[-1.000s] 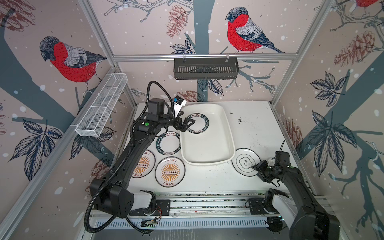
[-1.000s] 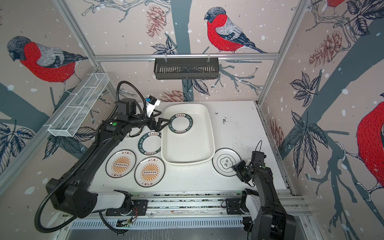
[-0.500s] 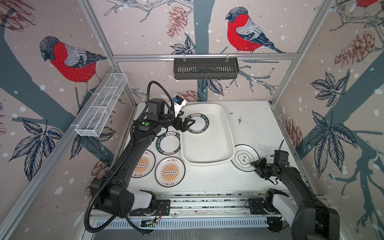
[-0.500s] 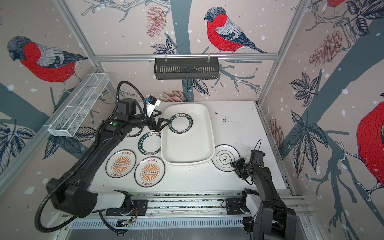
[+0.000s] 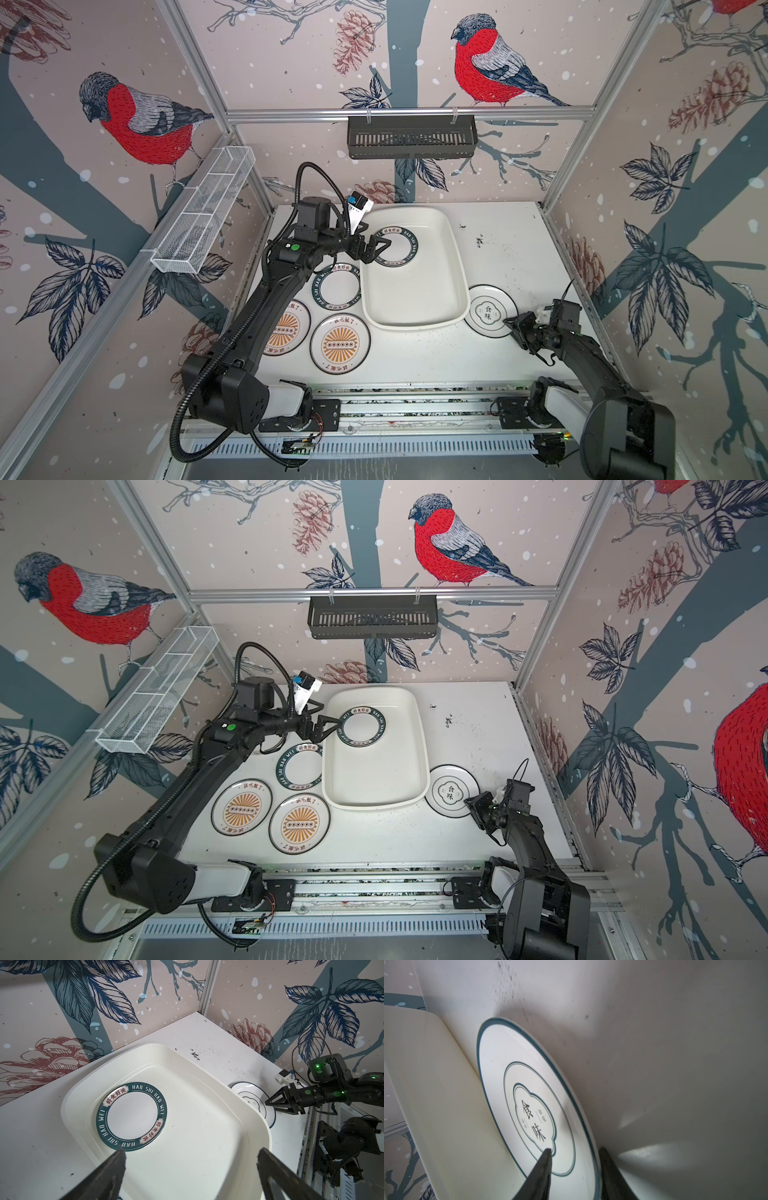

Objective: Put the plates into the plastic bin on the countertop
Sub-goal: 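Lower the right gripper onto the white emblem plate's rim and close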

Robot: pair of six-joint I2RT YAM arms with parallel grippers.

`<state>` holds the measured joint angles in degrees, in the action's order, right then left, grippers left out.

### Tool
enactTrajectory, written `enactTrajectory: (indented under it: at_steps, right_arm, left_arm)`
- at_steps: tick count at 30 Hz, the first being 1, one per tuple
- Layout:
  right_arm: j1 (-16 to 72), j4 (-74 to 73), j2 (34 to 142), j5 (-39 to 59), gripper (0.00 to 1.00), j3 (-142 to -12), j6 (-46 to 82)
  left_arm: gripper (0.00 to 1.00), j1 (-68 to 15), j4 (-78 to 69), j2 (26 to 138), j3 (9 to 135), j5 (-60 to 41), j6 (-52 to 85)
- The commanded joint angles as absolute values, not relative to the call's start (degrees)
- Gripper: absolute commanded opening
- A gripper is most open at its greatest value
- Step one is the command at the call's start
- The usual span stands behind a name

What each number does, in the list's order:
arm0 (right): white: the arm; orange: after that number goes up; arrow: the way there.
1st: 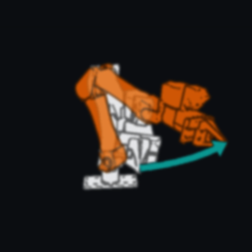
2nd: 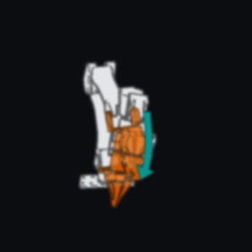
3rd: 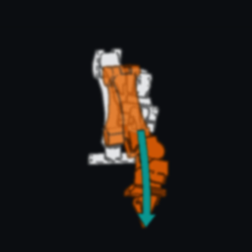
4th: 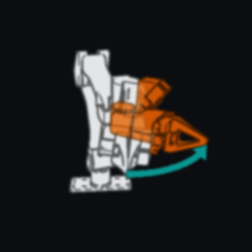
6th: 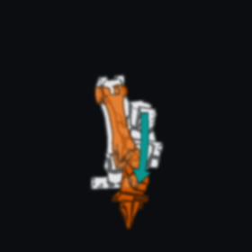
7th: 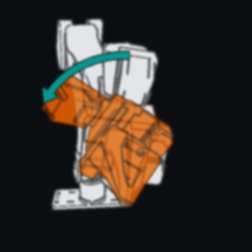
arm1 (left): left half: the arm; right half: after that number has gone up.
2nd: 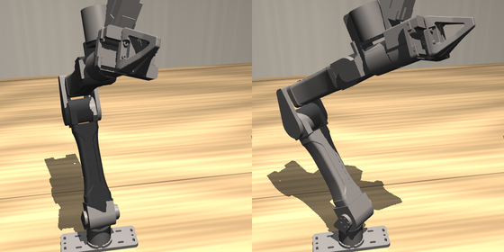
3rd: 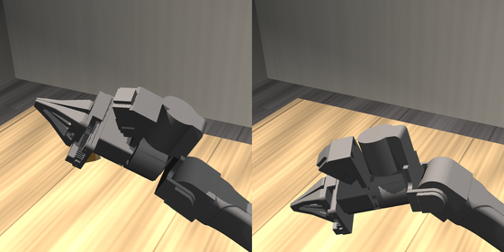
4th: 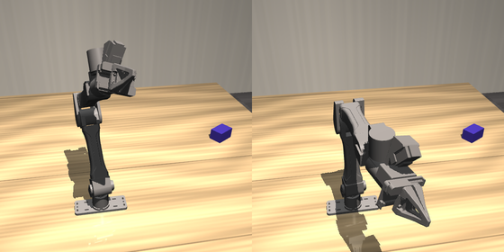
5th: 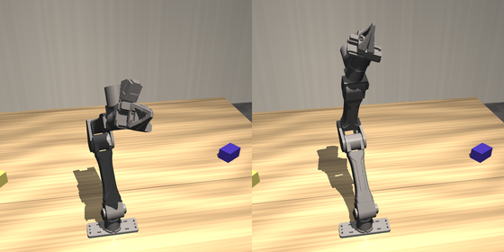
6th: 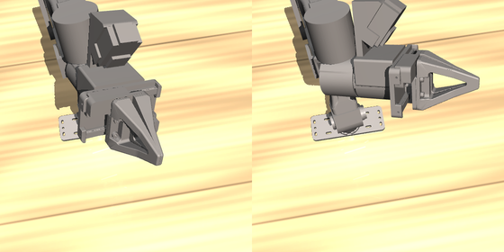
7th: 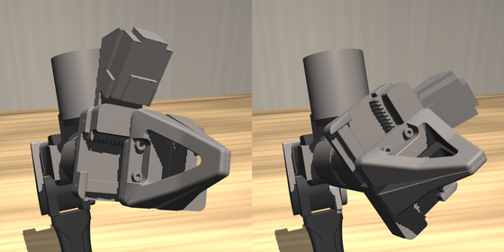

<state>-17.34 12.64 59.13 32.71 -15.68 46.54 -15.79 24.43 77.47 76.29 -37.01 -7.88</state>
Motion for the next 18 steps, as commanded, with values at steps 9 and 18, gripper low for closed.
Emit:
enactTrajectory:
  at_steps: [9,18]
  right_arm:
    - [-18.0,6.8,64.4,33.4,0.28,-13.0,45.6]
    - [-18.7,-0.9,64.5,35.5,0.25,-9.7,48.2]
  left_arm:
    - [0.98,-16.3,22.0,78.0,76.9,-37.0,-8.2]
    - [0.98,-16.9,21.9,78.2,76.9,-36.7,-8.0]
